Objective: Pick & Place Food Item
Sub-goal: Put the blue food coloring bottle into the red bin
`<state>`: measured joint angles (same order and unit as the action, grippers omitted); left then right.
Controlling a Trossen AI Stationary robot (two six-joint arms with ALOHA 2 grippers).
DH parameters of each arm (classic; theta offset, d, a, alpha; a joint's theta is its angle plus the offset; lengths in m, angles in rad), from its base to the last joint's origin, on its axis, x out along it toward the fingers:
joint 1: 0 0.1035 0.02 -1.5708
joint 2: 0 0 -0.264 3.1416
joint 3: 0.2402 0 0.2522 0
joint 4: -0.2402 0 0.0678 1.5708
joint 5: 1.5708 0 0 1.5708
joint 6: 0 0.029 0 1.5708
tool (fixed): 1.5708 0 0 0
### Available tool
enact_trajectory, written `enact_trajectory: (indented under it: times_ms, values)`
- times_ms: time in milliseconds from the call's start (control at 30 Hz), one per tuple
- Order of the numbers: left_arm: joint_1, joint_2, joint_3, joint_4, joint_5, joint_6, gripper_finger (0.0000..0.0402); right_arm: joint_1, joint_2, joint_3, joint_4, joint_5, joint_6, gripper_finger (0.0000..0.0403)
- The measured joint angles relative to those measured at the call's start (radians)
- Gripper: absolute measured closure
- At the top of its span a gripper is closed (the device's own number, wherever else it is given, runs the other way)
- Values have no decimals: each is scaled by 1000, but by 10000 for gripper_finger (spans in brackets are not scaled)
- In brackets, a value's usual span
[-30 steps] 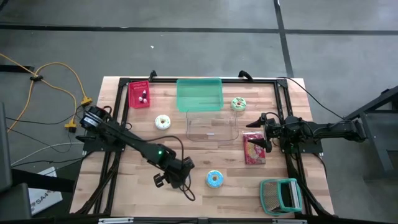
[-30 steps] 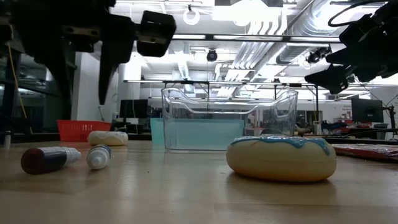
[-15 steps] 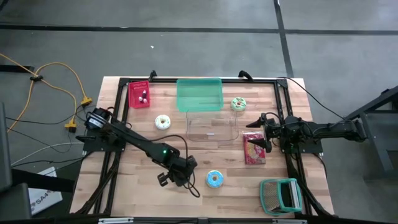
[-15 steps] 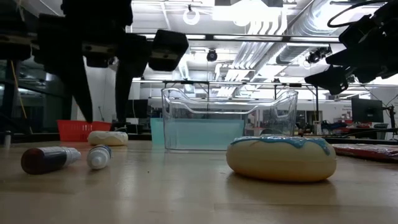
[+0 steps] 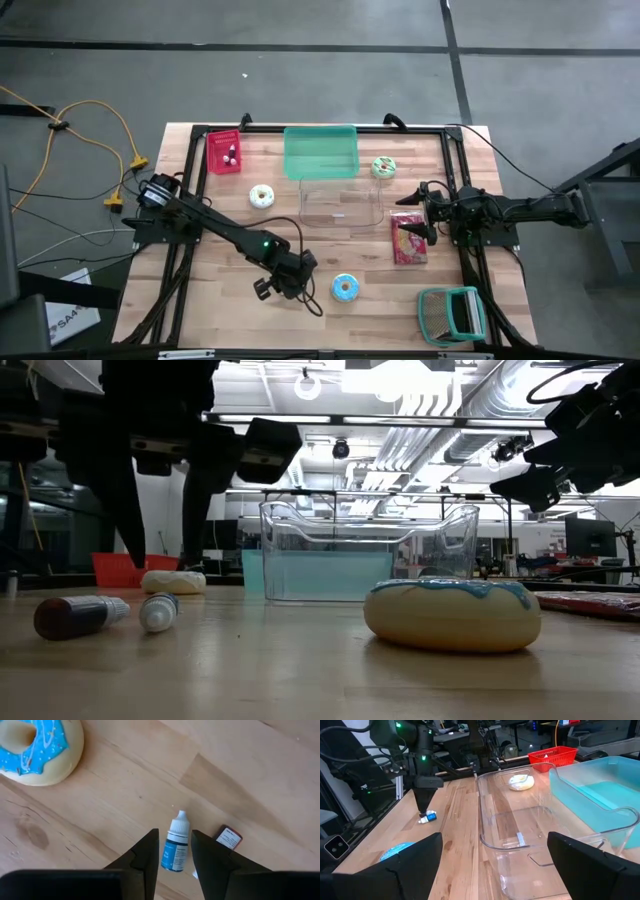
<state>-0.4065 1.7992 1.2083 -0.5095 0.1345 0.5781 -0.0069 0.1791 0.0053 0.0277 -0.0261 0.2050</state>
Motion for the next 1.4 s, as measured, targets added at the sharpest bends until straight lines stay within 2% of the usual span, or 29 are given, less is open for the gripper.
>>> enact_trajectory:
  times_ms: [333,1400]
  values:
    - [0,0,0,3,9,-3,230,0,0,0,0,0,0,53]
    - [0,85,1,45,-16,0,227,0,3,0,-1,0,0,53]
